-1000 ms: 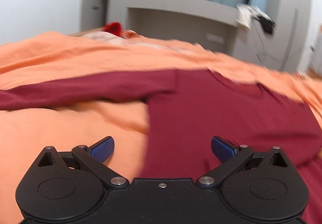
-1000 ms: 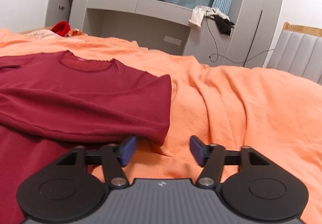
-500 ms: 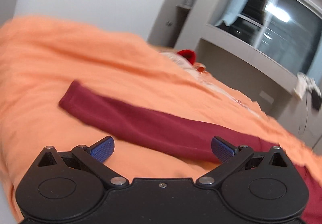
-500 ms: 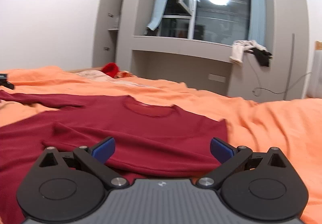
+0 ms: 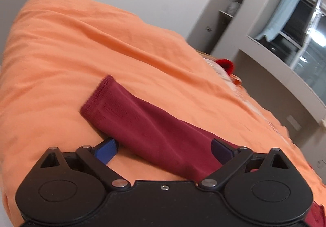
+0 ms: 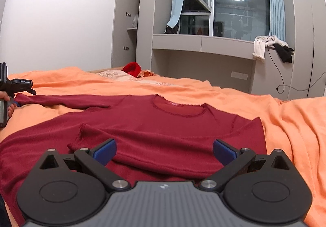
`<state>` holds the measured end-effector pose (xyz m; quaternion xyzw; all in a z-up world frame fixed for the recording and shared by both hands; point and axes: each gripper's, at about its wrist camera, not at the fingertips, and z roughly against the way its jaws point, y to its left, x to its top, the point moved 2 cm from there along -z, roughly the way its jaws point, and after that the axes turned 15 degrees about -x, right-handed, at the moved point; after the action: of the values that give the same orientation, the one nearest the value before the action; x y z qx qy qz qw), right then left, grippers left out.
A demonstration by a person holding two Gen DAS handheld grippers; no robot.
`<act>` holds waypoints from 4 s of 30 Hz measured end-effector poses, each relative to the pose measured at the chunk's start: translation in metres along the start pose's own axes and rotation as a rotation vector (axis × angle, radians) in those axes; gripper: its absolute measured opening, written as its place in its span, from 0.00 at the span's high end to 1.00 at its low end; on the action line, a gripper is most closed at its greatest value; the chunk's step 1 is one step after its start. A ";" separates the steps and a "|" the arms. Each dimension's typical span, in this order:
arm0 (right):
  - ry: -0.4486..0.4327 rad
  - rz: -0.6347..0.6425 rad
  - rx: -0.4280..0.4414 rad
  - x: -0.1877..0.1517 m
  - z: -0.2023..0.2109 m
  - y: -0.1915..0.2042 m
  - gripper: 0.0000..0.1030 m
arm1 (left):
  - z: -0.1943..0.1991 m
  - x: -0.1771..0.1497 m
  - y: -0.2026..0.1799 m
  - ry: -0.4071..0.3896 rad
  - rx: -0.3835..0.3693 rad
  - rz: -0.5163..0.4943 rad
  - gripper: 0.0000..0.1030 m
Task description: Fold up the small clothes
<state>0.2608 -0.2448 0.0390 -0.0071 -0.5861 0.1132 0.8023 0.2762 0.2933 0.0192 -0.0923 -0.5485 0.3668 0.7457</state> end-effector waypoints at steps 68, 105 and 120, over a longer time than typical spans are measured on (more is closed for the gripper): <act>-0.013 -0.062 -0.189 -0.003 -0.003 -0.039 0.00 | 0.100 -0.258 -0.254 0.378 -0.931 -0.910 0.72; -0.040 0.348 -0.121 -0.029 -0.024 0.036 0.00 | -0.027 -0.090 -0.157 0.244 -0.361 -0.328 0.34; -0.037 0.376 -0.127 -0.036 -0.024 0.033 0.00 | -0.039 -0.101 -0.172 0.271 -0.297 -0.388 0.92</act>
<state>0.2675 -0.2165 -0.0070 -0.1651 -0.5949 0.2238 0.7542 0.3742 0.1156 0.0214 -0.1419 -0.4991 0.1174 0.8467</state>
